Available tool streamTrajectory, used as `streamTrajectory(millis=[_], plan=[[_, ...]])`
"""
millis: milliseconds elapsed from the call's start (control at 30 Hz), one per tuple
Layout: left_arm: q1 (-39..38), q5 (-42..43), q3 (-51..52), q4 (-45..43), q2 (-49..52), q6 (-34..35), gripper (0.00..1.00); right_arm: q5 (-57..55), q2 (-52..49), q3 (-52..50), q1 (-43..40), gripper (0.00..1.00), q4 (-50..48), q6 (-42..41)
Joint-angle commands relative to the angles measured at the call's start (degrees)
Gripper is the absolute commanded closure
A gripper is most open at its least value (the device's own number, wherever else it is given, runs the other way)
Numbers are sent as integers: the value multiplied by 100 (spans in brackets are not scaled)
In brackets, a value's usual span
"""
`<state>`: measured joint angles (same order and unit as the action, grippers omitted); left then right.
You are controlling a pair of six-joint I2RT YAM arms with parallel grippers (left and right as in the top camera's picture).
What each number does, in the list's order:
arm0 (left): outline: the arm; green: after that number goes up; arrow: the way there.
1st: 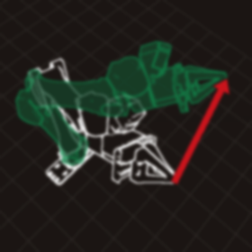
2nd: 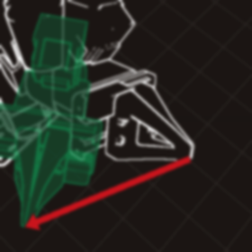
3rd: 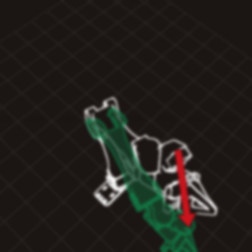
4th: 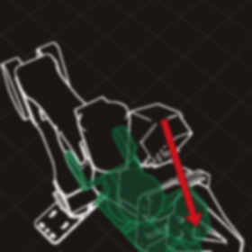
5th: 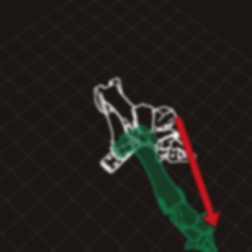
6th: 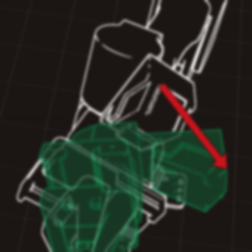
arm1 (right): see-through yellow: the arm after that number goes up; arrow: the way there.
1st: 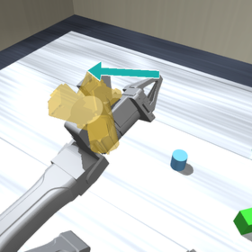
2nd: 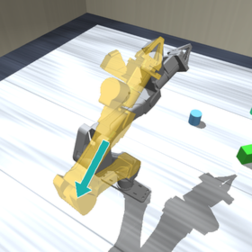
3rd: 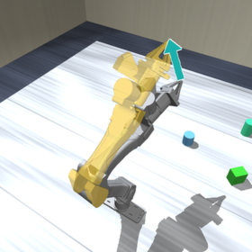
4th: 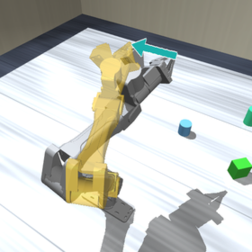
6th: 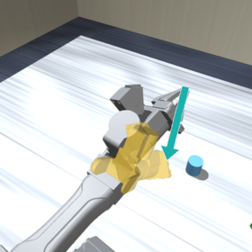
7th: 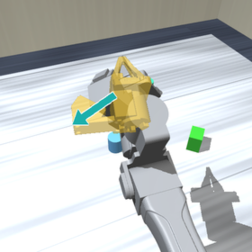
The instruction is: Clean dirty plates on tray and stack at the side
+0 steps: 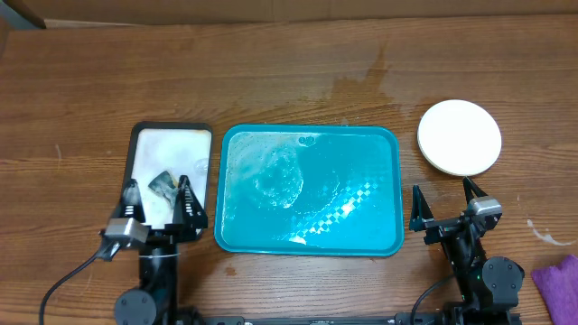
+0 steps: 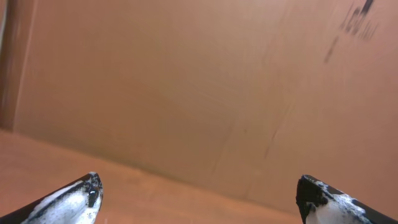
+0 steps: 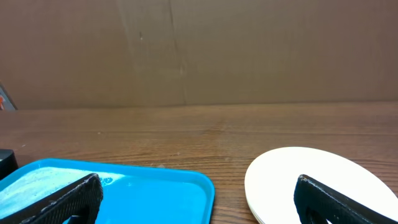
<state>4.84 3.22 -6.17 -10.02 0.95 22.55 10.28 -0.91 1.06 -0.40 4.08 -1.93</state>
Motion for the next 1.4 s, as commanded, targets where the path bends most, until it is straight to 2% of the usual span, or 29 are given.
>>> streamTrajectory(millis=[0, 200, 300, 400, 1367], plan=[[-42, -136, 352, 109, -76, -50, 0, 9, 46, -59, -35, 0, -31, -42], [-39, -234, 590, 1034, -76, -87, 0, 9, 46, -59, -35, 0, -31, -42], [-42, -232, 588, 1460, -72, -428, 0, 9, 46, -59, -35, 0, -28, -42], [-44, -214, 588, 1453, -74, -872, 0, 9, 46, -59, -35, 0, -31, -42], [-37, -219, 588, 1449, -70, -885, 0, 9, 46, -59, -35, 0, -31, -42]])
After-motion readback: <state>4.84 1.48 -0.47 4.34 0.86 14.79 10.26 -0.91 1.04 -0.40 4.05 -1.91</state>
